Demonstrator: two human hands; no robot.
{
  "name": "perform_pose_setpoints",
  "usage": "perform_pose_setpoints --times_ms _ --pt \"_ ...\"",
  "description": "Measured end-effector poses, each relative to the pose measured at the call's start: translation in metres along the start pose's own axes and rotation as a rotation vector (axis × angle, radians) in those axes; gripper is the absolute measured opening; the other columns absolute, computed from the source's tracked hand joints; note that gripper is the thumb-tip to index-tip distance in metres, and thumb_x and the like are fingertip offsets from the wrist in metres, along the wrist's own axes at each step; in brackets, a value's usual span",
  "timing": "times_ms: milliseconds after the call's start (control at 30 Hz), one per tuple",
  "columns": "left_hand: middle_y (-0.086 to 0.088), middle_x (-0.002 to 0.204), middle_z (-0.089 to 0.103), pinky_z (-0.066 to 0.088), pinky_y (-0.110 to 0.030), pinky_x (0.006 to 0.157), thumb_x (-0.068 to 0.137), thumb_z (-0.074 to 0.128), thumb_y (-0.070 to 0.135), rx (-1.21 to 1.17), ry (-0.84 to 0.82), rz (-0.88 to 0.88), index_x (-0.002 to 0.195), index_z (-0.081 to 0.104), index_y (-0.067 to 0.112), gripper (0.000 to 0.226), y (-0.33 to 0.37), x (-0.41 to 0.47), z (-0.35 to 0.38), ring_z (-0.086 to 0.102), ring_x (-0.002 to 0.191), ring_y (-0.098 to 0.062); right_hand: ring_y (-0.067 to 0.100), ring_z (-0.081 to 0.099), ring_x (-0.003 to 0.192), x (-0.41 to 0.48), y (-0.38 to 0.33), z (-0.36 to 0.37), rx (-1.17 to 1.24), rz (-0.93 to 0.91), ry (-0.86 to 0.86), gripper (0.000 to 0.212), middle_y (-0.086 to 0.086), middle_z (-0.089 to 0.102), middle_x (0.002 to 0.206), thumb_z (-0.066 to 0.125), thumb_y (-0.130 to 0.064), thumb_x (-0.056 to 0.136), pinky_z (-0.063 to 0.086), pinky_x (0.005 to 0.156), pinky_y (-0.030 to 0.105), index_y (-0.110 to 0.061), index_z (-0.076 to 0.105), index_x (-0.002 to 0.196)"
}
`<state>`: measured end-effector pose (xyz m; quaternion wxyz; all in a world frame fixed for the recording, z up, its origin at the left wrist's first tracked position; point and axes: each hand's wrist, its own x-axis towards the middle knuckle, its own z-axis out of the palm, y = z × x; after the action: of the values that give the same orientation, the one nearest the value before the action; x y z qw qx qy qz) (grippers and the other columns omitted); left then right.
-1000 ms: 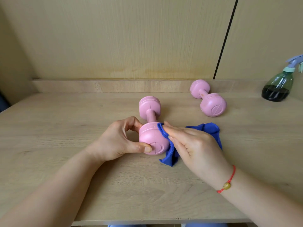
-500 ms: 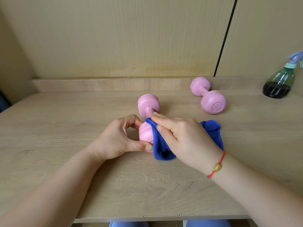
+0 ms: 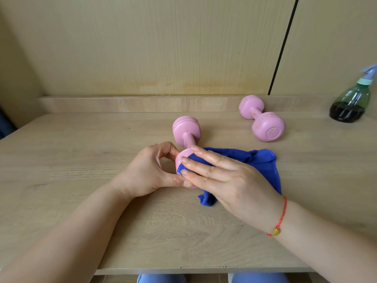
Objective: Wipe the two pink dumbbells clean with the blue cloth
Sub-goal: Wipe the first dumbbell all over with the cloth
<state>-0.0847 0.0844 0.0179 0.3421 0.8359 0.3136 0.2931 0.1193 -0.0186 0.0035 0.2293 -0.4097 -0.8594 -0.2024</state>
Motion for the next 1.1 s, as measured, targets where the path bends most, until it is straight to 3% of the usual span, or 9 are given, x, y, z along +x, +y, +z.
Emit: perform_pose_setpoints --times_ms 133,267,500,667,767,967,1100 --pt "0.022 0.081 0.066 0.04 -0.026 0.081 0.049 0.083 0.056 0.02 0.012 0.024 0.084 0.06 0.033 0.048 0.002 0.0 0.001 0.058 0.084 -0.002 0.023 0.044 0.138 0.019 0.004 0.005 0.143 0.061 0.071 0.031 0.003 0.056 0.14 0.054 -0.014 0.098 0.036 0.113 0.033 -0.01 0.065 0.126" --pt "0.018 0.089 0.07 0.043 -0.026 0.089 0.046 0.084 0.055 0.002 0.017 0.027 0.089 0.064 0.028 0.054 0.003 0.002 0.003 0.061 0.092 -0.004 0.01 0.047 0.135 0.016 0.003 0.005 0.417 0.303 0.154 0.034 -0.001 0.06 0.136 0.066 -0.019 0.09 0.04 0.11 0.033 -0.014 0.068 0.123" --pt "0.011 0.089 0.071 0.041 -0.013 0.082 0.044 0.086 0.05 -0.053 0.005 0.007 0.088 0.066 0.021 0.057 0.005 0.003 0.004 0.062 0.085 0.0 -0.006 0.05 0.126 0.019 -0.001 -0.003 0.841 0.634 0.216 0.031 -0.006 0.062 0.131 0.07 -0.012 0.088 0.035 0.11 0.018 -0.012 0.07 0.119" --pt "0.007 0.089 0.071 0.043 -0.03 0.089 0.044 0.088 0.048 -0.058 -0.008 -0.037 0.088 0.065 0.02 0.057 -0.003 0.002 -0.001 0.063 0.089 -0.007 -0.003 0.045 0.132 0.008 0.002 -0.002 0.942 0.68 0.116 0.047 -0.017 0.052 0.14 0.069 -0.015 0.089 0.034 0.115 0.028 -0.02 0.057 0.135" --pt "0.007 0.09 0.071 0.043 -0.03 0.088 0.043 0.088 0.047 -0.06 -0.025 -0.06 0.089 0.064 0.019 0.059 -0.006 0.001 -0.003 0.063 0.088 -0.006 -0.002 0.046 0.131 0.003 0.006 -0.002 1.021 0.701 0.084 0.054 -0.017 0.051 0.141 0.07 -0.014 0.086 0.036 0.114 0.027 -0.021 0.053 0.137" --pt "0.01 0.088 0.071 0.046 -0.025 0.079 0.043 0.085 0.046 -0.023 -0.062 -0.098 0.092 0.062 0.019 0.06 -0.005 0.0 -0.007 0.063 0.083 -0.003 -0.002 0.06 0.115 -0.004 0.01 0.002 1.084 0.801 0.045 0.051 -0.021 0.066 0.118 0.074 -0.004 0.082 0.045 0.103 0.02 -0.034 0.059 0.12" --pt "0.002 0.087 0.069 0.043 -0.028 0.076 0.043 0.084 0.048 -0.005 -0.089 -0.118 0.091 0.061 0.02 0.06 -0.007 0.0 -0.012 0.059 0.079 -0.006 -0.005 0.06 0.112 -0.005 0.012 0.005 0.89 0.799 -0.018 0.054 -0.017 0.069 0.115 0.082 -0.012 0.077 0.046 0.103 0.022 -0.042 0.058 0.115"
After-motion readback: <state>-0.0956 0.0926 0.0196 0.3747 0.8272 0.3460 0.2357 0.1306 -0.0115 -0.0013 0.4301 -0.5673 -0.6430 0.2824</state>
